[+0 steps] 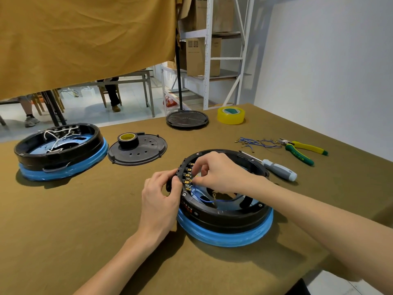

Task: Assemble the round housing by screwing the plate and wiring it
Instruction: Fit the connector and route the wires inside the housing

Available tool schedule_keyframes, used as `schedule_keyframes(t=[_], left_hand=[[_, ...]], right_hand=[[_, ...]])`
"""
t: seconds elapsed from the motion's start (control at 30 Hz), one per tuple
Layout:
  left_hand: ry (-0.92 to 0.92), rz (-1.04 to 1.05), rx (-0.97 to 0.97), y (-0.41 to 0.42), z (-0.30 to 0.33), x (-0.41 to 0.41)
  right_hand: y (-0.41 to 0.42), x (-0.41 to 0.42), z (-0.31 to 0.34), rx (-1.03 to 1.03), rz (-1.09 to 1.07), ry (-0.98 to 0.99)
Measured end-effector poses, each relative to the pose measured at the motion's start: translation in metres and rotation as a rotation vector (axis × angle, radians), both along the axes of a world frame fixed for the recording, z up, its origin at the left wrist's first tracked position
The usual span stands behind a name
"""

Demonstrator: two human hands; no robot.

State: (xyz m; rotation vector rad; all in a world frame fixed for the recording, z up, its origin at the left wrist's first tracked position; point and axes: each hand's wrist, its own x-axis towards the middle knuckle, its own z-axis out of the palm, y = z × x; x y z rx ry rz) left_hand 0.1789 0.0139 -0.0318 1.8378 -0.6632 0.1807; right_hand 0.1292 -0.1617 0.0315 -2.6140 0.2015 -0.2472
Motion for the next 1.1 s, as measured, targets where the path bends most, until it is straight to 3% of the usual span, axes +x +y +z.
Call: schedule_keyframes(t=[0.17,0.43,0.63,1.1], left_hand=[[-0.011,0.010,0.012,0.000,-0.001,0.002],[-0.018,0.020,-0.026,0.001,-0.001,0.007],[-0.014,0.014,-0.037,0.001,-0.002,0.009],[-0.005,0.009,-0.033,0.000,-0.002,0.009]], right_hand=[[0.006,0.008,-0.002,0.024,-0.024,0.095],[-0.004,0.014,0.004,0.432,-0.073,0.315],[-0.009,0.018,0.013,0.475,-0.051,0.456],[-0.012,0.026,0.018,0.394,-0.003,0.506]])
